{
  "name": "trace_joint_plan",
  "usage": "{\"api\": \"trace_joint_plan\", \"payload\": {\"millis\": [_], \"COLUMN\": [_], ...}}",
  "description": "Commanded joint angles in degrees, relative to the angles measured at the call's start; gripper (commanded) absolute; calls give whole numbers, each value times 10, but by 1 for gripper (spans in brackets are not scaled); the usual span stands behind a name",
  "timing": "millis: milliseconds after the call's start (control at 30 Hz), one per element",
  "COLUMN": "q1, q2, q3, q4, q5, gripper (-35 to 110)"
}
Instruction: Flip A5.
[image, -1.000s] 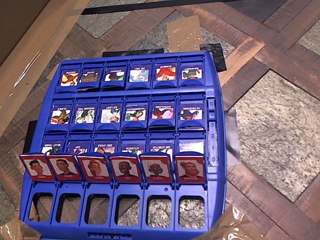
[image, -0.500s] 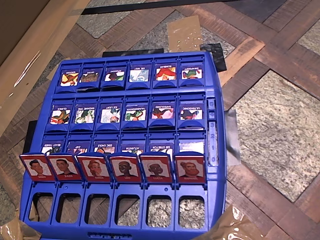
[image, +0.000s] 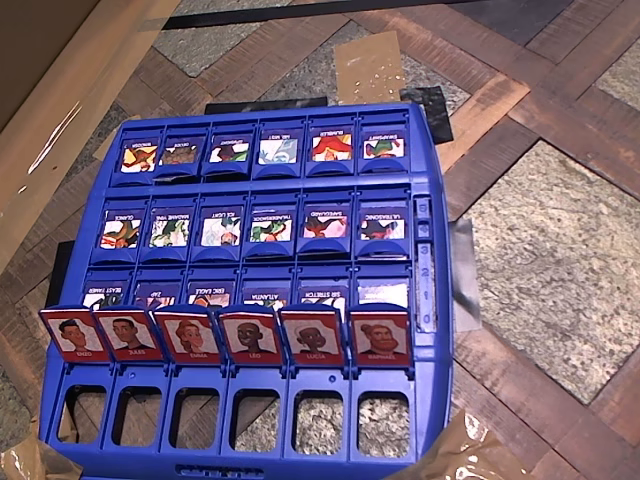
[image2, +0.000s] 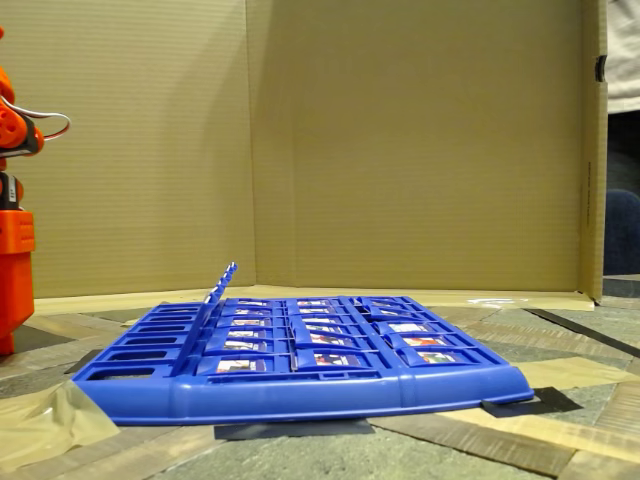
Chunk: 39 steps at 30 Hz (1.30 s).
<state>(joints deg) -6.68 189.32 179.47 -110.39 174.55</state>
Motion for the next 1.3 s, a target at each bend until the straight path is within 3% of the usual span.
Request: {"api": "trace_joint_plan", "payload": {"millis": [0,700,900,1267], "q1": [5,5,4,6], "q2": [-10,-9,-9,-9], "q3": [4,-11,-32,-134], "q4": [-1,10,92,365], "q5": [34,18,27,29], "gripper": [0,0,0,0]}}
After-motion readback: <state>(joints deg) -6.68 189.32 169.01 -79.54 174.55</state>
